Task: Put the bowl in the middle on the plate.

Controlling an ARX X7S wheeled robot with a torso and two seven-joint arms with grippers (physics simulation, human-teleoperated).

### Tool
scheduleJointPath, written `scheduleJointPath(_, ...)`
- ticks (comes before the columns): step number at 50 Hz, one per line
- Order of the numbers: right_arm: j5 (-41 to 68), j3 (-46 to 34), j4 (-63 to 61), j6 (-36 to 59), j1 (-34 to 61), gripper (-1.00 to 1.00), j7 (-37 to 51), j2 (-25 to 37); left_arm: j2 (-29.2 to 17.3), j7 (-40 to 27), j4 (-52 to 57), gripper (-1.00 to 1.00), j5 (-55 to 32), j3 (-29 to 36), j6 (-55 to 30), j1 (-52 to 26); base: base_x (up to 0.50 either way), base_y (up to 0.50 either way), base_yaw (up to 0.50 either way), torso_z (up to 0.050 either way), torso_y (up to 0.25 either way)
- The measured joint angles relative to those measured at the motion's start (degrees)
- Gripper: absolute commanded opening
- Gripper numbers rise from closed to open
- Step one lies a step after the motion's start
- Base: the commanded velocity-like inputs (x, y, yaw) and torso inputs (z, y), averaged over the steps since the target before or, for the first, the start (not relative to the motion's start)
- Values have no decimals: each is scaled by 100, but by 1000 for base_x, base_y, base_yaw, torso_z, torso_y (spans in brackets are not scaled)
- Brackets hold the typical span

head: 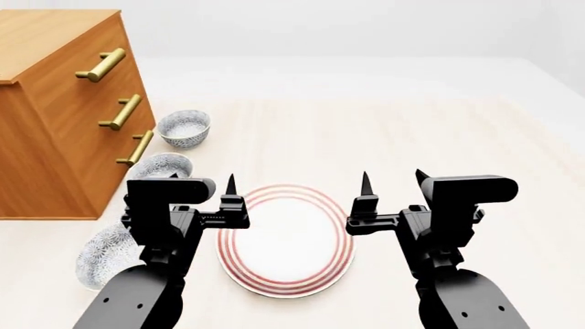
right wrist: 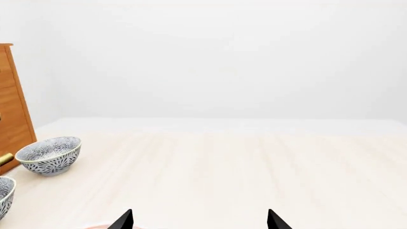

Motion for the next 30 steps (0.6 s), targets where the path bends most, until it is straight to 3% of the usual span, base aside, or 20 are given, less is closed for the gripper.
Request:
scheduleJointPath(21,106,-50,42,-43,33,100,39,51,-89,-99,-24,100,-77,74,64,-32,500,0,0,0,1)
scheduleJointPath(30,122,-108,108,-88,35,100,55,73,-120,-138,-12,100,-147,100,-9,-48,0,0,0,0,0)
